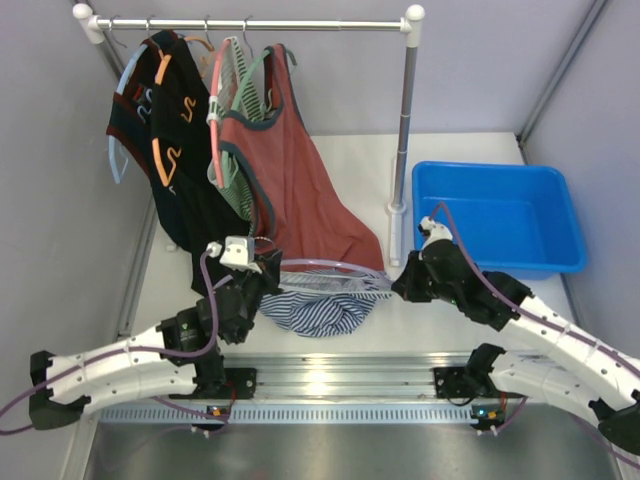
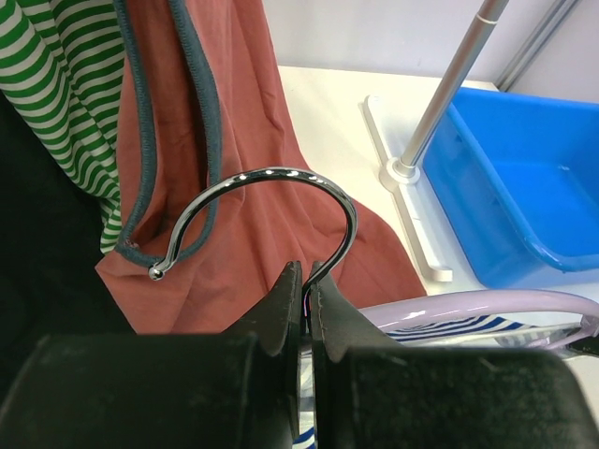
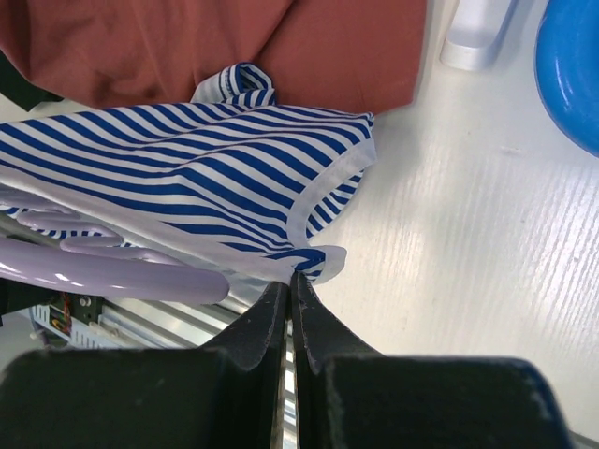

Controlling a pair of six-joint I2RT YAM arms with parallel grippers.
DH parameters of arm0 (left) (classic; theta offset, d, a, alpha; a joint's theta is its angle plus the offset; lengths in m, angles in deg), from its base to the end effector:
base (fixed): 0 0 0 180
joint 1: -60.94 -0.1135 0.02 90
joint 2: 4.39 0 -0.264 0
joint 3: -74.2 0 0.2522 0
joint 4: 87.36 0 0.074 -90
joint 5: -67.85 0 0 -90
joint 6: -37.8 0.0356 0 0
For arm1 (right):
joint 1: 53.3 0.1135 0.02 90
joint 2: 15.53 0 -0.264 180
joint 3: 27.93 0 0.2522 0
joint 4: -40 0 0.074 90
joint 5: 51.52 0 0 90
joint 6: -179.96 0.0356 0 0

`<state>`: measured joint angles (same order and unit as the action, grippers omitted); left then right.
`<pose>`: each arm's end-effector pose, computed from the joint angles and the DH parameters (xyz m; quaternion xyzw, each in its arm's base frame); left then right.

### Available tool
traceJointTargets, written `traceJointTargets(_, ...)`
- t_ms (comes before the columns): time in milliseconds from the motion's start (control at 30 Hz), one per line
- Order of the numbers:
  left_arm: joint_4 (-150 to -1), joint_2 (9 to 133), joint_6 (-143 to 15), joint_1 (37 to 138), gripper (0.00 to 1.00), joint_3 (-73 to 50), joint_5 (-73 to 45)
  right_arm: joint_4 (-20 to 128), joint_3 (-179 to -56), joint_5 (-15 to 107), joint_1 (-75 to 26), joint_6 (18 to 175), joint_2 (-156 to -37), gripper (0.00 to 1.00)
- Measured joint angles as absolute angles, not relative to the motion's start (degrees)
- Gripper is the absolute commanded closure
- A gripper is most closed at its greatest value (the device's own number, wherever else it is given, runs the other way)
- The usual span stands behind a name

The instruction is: Place the tank top on the hanger

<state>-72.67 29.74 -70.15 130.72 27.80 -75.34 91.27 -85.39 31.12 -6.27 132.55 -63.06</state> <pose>0.0762 -0.1245 0.3112 0.0035 0.7160 -0.1958 0.6701 0.1207 0.1229 0.2795 -0.0088 0.9097 0.2483 0.3329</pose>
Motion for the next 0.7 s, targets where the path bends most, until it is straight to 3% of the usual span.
traceJointTargets(700, -71.7, 37.2, -69.8, 131.0, 1.00, 26.7, -77.3, 99.8, -96.7, 30.3, -5.0, 128.9, -67.2, 1.00)
